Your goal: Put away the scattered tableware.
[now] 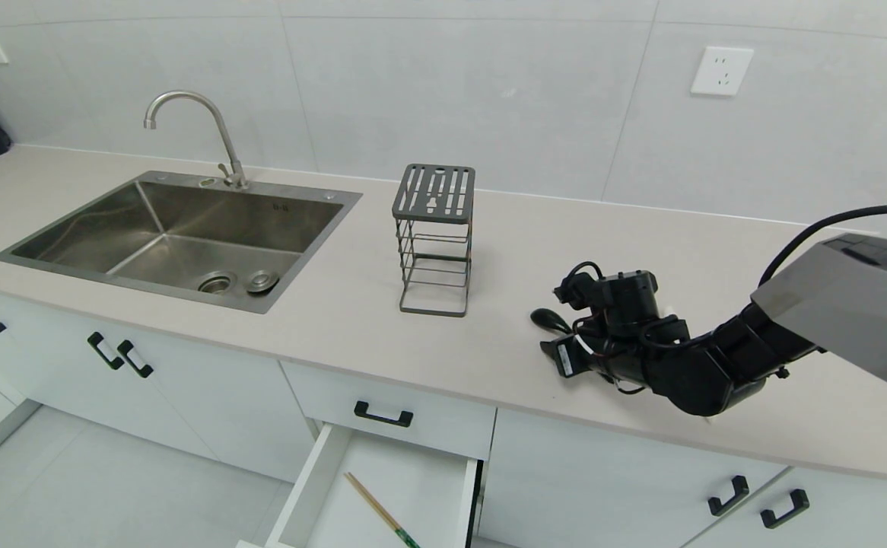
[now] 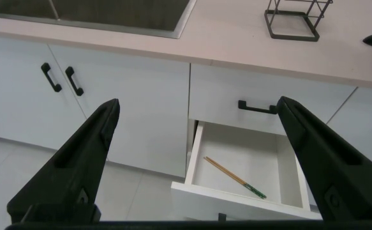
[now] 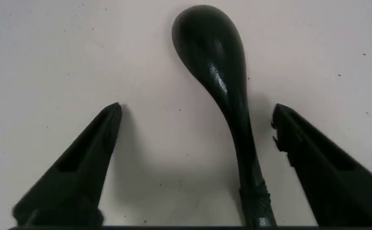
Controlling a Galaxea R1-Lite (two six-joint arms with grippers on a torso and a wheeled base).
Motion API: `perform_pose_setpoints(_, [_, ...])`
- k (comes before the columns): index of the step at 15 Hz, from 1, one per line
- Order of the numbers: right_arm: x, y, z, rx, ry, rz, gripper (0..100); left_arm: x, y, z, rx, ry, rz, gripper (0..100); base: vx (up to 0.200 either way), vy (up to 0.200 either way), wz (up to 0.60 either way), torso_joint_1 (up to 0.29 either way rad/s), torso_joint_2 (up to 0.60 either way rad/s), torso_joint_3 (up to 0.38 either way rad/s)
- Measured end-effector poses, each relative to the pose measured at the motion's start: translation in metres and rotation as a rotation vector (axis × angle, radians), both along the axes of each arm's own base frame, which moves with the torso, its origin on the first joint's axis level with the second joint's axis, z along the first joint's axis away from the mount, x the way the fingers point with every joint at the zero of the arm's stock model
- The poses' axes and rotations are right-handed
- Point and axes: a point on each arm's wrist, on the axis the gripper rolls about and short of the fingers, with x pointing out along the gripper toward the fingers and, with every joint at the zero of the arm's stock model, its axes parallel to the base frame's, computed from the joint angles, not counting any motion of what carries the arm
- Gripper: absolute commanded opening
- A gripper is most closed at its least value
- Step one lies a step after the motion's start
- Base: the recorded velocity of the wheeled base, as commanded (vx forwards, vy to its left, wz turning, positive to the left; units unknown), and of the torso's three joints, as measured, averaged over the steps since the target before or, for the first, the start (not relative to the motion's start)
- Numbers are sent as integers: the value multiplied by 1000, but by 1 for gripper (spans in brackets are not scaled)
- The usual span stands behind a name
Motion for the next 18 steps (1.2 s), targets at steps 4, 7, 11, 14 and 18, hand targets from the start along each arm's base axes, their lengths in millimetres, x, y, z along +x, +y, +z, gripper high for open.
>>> perform_pose_setpoints(4, [-2, 2, -4, -7, 9, 7, 0, 0, 0, 0, 0, 0, 0, 100, 0, 0, 0, 0, 0, 0])
perform_pose_setpoints(7, [-4, 10, 1, -6, -4, 31, 0, 0, 0, 0, 0, 1, 0, 100, 0, 0, 0, 0, 0, 0])
perform_pose_setpoints(11, [-11, 19, 17, 15, -51, 60, 0, 0, 0, 0, 0, 1, 0, 100, 0, 0, 0, 0, 0, 0])
perform_pose_setpoints(14, [-21, 24, 26, 28, -78, 83, 0, 0, 0, 0, 0, 0, 0, 100, 0, 0, 0, 0, 0, 0])
perform_pose_setpoints(18, [-47, 41, 34, 41, -92, 157, 0, 0, 0, 0, 0, 0, 0, 100, 0, 0, 0, 0, 0, 0])
